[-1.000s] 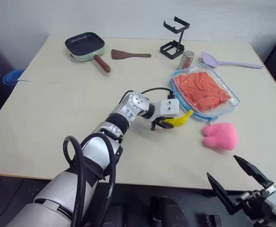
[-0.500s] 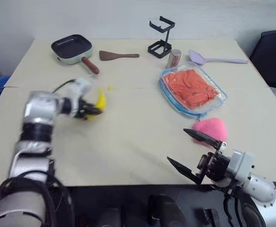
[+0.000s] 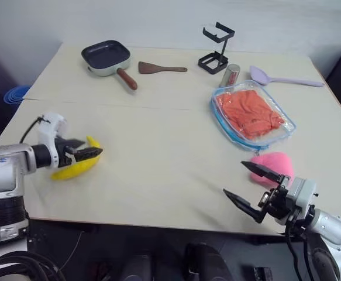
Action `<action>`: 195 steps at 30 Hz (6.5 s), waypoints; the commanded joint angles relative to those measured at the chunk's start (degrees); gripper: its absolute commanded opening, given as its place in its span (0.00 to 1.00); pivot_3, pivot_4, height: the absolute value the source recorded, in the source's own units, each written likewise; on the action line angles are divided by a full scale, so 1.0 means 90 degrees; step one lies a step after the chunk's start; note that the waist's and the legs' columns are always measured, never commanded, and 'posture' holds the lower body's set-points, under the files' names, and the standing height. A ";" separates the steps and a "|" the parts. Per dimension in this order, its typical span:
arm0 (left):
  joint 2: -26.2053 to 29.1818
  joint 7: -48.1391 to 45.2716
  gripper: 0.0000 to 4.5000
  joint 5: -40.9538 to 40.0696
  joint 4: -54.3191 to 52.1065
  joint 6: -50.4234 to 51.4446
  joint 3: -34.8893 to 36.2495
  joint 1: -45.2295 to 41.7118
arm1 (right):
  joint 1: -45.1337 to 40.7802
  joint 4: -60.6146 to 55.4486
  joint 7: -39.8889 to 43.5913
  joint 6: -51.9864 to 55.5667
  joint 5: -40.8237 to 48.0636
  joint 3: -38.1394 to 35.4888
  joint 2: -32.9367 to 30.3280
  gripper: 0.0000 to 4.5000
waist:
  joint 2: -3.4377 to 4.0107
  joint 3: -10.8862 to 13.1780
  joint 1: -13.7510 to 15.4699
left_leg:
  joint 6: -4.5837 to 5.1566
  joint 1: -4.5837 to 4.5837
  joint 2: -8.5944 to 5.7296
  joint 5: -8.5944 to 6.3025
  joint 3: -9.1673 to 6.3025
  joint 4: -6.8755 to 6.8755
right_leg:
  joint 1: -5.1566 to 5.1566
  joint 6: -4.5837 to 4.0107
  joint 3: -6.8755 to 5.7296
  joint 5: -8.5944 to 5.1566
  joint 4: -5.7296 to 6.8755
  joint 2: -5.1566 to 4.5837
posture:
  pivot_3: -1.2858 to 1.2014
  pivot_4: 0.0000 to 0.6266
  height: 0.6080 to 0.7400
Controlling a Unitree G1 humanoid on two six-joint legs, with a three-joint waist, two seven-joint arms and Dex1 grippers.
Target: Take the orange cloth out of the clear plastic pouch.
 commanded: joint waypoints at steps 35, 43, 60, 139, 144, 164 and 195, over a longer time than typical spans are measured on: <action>-0.0931 -0.0946 1.00 -0.2334 -0.1452 -0.3580 -0.0631 0.1816 | -0.7671 0.6603 -0.3088 0.3130 -0.3550 0.2371 0.1321 0.01 | 0.0010 0.0000 -0.0308 | 0.0011 -0.0216 -0.0024 0.0027 0.0006 0.0086 | -0.0206 0.0005 0.0002 0.0005 0.0123 -0.0017 | 0.52 0.24 1.00; -0.0516 -0.1080 1.00 -0.2525 -0.1464 -0.3747 -0.0068 0.2382 | -0.5866 0.3338 0.1883 0.0697 -0.2532 0.3339 -0.0190 0.01 | 0.0011 0.0002 -0.0300 | 0.0009 -0.0215 -0.0016 0.0023 0.0009 0.0073 | -0.0205 0.0007 0.0002 0.0006 0.0104 -0.0006 | 0.52 0.24 1.00; -0.0219 -0.0866 1.00 -0.2650 -0.1664 -0.3649 0.0129 0.2973 | -0.5250 0.1656 0.0201 0.3725 -0.3663 0.3698 0.0581 0.01 | 0.0011 0.0001 -0.0266 | 0.0006 -0.0193 -0.0017 0.0022 0.0004 0.0091 | -0.0186 0.0006 0.0004 0.0006 0.0106 -0.0016 | 0.52 0.24 1.00; 0.0007 -0.1086 1.00 -0.2371 -0.1337 -0.4073 -0.0572 0.2798 | -0.2178 -0.0083 0.2294 0.2979 0.0897 0.0151 -0.1638 1.00 | 0.0042 0.0023 -0.0094 | 0.0020 -0.0088 -0.0020 0.0010 0.0005 0.0018 | -0.0076 0.0022 0.0004 0.0014 -0.0005 -0.0013 | 0.52 0.24 1.00; -0.0143 -0.1192 1.00 -0.1751 -0.1637 -0.4737 -0.1382 0.2225 | -0.2084 0.0858 0.2947 0.2719 0.0728 -0.0539 -0.2369 1.00 | 0.0042 0.0023 -0.0035 | 0.0025 -0.0080 -0.0020 0.0008 0.0001 0.0015 | -0.0063 0.0022 0.0002 0.0014 -0.0018 -0.0014 | 0.52 0.24 1.00; -0.3798 -0.0330 0.74 0.0934 0.1689 -0.5811 -0.4937 -0.0924 | -0.2771 0.3219 0.2936 -0.1426 -0.2022 0.0343 -0.2179 1.00 | 0.0042 0.0024 0.0058 | 0.0057 -0.0062 -0.0046 0.0023 0.0016 0.0028 | -0.0010 0.0078 -0.0004 0.0045 -0.0058 -0.0017 | 0.52 0.24 1.00; -0.1663 -0.1091 0.00 -0.0730 -0.0103 -0.4540 -0.3013 0.0468 | -0.6524 0.7356 0.2291 -0.4742 -0.4196 0.3039 -0.0941 0.00 | 0.0046 0.0025 -0.0133 | 0.0052 -0.0079 -0.0035 0.0023 -0.0024 0.0068 | 0.0000 0.0076 -0.0027 0.0046 -0.0050 -0.0022 | 0.52 0.24 1.00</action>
